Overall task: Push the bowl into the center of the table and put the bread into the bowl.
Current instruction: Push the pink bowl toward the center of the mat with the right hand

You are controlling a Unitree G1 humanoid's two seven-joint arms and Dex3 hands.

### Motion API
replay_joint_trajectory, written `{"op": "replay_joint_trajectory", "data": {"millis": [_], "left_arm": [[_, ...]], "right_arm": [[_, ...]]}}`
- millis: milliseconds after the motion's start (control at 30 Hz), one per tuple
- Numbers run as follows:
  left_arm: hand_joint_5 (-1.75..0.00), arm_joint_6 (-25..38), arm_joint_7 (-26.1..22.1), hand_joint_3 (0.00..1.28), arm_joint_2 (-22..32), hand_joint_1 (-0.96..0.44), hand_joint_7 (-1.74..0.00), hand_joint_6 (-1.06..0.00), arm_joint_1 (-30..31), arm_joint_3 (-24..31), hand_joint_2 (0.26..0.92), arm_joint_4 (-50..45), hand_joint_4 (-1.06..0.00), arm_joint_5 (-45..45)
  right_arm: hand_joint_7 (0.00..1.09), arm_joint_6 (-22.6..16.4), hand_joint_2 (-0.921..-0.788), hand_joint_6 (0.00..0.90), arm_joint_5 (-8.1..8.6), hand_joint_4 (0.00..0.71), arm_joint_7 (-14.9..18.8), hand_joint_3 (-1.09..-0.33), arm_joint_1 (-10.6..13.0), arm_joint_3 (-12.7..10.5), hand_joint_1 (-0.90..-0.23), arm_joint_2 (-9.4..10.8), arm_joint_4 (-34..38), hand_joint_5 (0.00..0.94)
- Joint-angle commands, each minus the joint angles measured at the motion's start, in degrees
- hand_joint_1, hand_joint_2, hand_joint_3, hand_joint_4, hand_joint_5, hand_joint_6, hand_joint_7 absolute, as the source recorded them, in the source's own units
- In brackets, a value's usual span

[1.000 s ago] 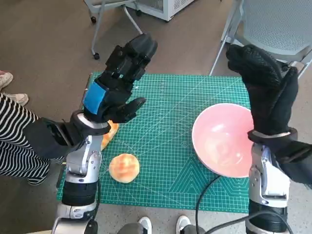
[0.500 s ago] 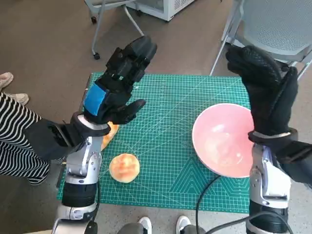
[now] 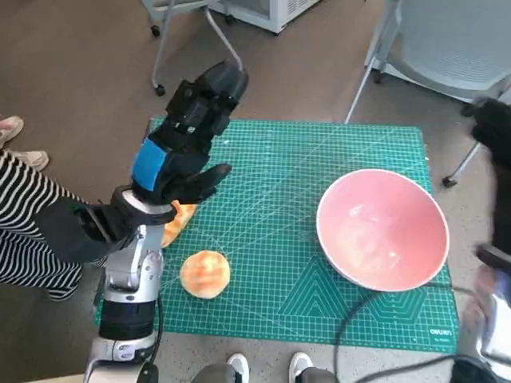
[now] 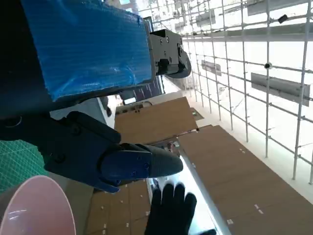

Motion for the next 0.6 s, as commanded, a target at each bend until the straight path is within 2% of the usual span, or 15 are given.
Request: {"op": "replay_joint_trajectory", "data": {"millis": [33,133,300,433,533,600], "left_arm": [[-0.10,-1.56,-0.24,0.32,-0.54,-0.56,-0.43,0.00,0.66,0.49,0.921,1.50,-0.01,-0.33],[-0.10,-1.89,-0.08,0.32,-0.68,-0.56,-0.43,0.00,0.55,0.54,0.921,1.95,-0.01,-0.21],[-0.09,-2.05,-0.02,0.32,-0.75,-0.56,-0.44,0.00,0.23,0.67,0.921,2.50,-0.01,-0.25],[-0.09,-2.11,0.09,0.32,-0.81,-0.56,-0.44,0.00,-0.01,0.68,0.921,2.70,-0.01,-0.12],[-0.09,-2.02,0.07,0.32,-0.82,-0.56,-0.44,0.00,-0.12,0.66,0.921,2.77,-0.01,-0.10],[-0.09,-2.00,-0.01,0.32,-0.75,-0.56,-0.44,0.00,-0.20,0.72,0.921,2.89,-0.01,-0.14]], "right_arm": [[0.61,-4.98,-0.921,0.011,-3.03,0.170,-4.25,-0.735,4.08,-3.83,-0.673,0.61,6.21,0.003],[0.61,-8.36,-0.921,0.009,-4.07,0.169,-5.98,-0.750,5.24,-5.30,-0.672,0.66,11.18,0.003],[0.57,-12.53,-0.921,0.000,-4.43,0.162,-7.29,-0.780,5.56,-6.08,-0.669,0.44,19.54,0.001],[0.52,-14.54,-0.921,-0.001,-3.09,0.155,-7.10,-0.798,4.49,-6.02,-0.647,0.94,27.32,0.000],[0.52,-15.57,-0.921,0.001,-1.17,0.148,-5.60,-0.805,2.67,-5.94,-0.628,1.23,34.41,0.000],[0.51,-16.36,-0.921,0.005,-0.57,0.142,-5.13,-0.811,1.83,-5.72,-0.615,1.17,37.33,0.000]]}}
